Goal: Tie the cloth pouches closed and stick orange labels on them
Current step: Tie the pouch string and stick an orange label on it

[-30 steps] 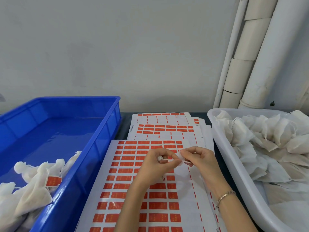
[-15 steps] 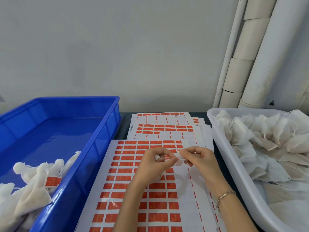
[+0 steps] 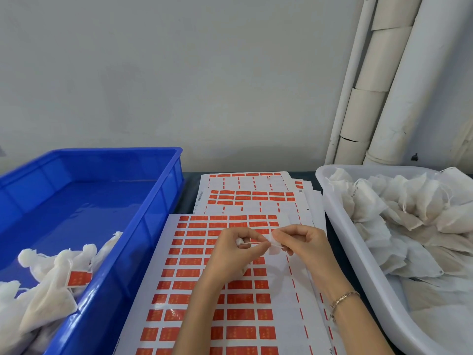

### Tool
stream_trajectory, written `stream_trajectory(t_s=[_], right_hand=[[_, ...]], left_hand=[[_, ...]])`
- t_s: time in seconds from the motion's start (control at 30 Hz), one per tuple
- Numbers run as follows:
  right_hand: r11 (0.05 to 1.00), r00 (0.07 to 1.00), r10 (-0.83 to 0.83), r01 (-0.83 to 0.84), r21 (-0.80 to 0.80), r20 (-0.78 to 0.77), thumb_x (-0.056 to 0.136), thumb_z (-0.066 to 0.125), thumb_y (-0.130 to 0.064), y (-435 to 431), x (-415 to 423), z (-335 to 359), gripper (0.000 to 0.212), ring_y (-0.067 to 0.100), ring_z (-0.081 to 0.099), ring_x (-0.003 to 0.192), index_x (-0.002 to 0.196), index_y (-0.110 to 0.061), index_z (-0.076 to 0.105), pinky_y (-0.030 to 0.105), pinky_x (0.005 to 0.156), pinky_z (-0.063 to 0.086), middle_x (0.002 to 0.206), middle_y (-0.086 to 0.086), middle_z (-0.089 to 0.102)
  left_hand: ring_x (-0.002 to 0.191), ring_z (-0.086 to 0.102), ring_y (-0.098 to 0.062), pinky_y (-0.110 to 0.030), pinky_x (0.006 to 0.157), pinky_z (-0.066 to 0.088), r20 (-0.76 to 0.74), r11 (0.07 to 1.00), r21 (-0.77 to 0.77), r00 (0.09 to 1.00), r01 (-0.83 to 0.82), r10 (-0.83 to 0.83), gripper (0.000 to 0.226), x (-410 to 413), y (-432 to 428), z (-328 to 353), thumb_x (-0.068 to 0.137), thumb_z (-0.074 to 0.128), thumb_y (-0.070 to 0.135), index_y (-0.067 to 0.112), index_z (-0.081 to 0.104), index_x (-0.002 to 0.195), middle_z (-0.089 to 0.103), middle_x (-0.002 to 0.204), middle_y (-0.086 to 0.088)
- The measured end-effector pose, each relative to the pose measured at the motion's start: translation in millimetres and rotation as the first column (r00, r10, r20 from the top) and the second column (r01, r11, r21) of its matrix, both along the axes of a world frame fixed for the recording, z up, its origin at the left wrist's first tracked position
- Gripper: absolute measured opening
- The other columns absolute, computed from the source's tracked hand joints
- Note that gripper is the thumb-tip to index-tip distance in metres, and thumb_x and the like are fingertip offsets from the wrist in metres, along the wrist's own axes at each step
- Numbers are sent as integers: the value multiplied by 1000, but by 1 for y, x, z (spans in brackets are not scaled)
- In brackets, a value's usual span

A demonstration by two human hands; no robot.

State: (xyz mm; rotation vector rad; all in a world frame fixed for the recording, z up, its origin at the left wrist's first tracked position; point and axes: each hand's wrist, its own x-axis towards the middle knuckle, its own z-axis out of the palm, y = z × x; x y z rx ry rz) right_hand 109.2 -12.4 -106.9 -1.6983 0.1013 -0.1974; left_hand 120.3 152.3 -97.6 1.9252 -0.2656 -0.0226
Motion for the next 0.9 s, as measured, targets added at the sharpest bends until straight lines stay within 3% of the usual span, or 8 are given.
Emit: stream_trajectory(t_s=[0.13,0.27,0.4,0.5,0.6,0.7,0.9], right_hand=[[1000,1000,10,-10,4,-5,77,77,-26,2,-1,3,7,3,67,72,83,-27,73,14,59,50,78,-15,73],[997,999,49,-49,60,-1,73,76,-39,2,-5,7,23,-1,66,71,94,-31,73,12,60,50,81,-15,73],[992,993,118,-117,35,-12,73,56,-62,10,-2,6,44,13,67,84,109,-38,65,21,75,55,93,-13,72],[958,982,184,-167,233,-53,90,38,-58,9,-1,9,46,17,65,84,112,-30,66,28,83,50,99,-1,74],[988,992,130,-130,78,5,74,54,-60,3,-1,8,44,13,63,83,102,-30,70,23,78,49,86,-12,73],[991,991,133,-133,26,15,62,67,-54,5,-4,8,38,-3,64,81,93,-32,71,10,66,47,83,-23,70],[993,993,115,-114,-25,33,80,73,-27,3,-1,-1,6,-11,62,86,85,-30,73,2,61,46,84,-25,71]], left_hand=[[70,60,12,-6,49,44,-5,1000,0,1000,16,-16,19,0,-1,0,80,74,25,36,68,67,63,70,33],[54,58,4,-8,45,40,-44,997,-71,999,-8,5,15,-1,-1,0,82,71,24,33,70,70,64,62,21],[44,50,-4,-14,44,41,-82,983,-183,997,-24,9,7,0,2,3,84,69,24,27,72,78,60,55,11],[45,51,-6,-15,45,42,-102,978,-194,993,-74,55,5,0,3,3,83,70,24,26,71,78,62,62,5],[53,54,-10,-11,47,41,-99,980,-162,990,-116,100,3,0,3,3,82,71,25,25,71,79,64,74,4],[49,52,-9,-11,45,40,-87,981,-167,993,-99,85,5,0,2,3,83,71,24,24,71,78,61,61,11],[53,53,-8,-10,46,40,-64,983,-160,995,-86,77,7,0,3,4,83,71,23,25,71,77,60,58,14]])
